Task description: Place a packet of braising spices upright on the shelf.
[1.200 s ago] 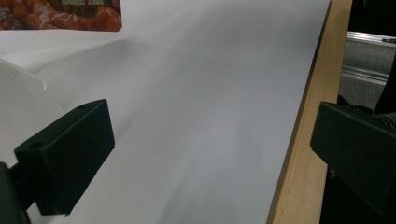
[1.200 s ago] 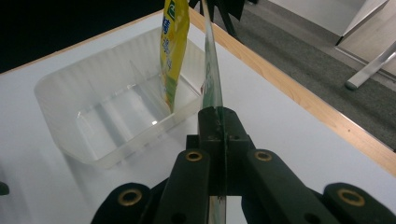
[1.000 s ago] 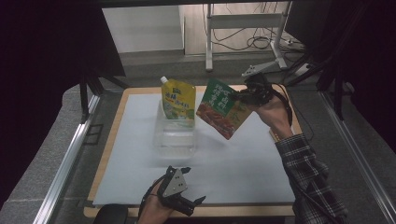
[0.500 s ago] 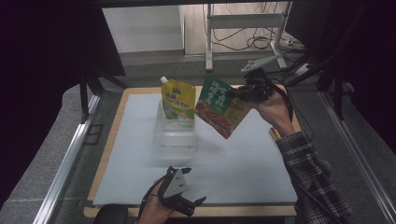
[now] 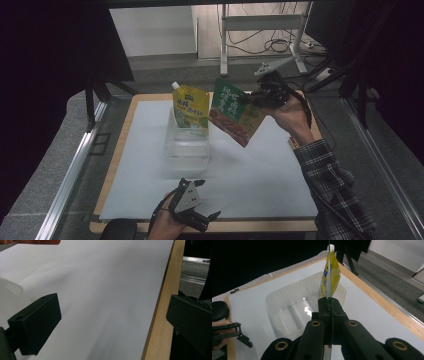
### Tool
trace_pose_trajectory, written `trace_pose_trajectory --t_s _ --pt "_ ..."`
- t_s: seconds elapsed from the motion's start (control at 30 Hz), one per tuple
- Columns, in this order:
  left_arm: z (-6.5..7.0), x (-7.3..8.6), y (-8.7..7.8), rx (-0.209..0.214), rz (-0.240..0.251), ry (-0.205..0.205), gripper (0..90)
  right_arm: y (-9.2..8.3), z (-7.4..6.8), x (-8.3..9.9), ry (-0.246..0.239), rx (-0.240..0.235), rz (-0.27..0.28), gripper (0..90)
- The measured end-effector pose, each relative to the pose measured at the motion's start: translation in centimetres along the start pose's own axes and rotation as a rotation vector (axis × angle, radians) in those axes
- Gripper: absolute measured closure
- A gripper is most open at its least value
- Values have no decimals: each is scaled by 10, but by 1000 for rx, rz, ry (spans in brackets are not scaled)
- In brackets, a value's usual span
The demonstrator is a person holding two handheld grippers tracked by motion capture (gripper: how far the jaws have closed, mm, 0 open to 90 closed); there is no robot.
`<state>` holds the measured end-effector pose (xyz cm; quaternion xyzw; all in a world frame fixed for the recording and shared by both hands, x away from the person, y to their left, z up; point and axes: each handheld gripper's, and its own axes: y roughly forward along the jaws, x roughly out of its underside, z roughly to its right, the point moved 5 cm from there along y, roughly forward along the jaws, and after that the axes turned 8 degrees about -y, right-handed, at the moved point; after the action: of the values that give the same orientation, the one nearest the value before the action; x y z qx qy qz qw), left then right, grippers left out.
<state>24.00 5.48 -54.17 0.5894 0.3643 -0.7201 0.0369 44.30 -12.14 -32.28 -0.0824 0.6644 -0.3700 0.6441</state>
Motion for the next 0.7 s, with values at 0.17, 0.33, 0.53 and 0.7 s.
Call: trace_pose_trajectory --t_s 0.17,0.33,0.53,0.7 --pt "1 0 1 1 -5 3 0 -8 -2 3 3 -7 7 892" --pt "1 0 1 3 -5 3 0 -10 -6 -1 1 -26 17 892" --pt "1 0 1 3 -4 5 0 4 -10 -10 -13 -48 17 892" --pt "0 0 0 2 -2 6 0 18 -10 -15 -18 -62 14 892"
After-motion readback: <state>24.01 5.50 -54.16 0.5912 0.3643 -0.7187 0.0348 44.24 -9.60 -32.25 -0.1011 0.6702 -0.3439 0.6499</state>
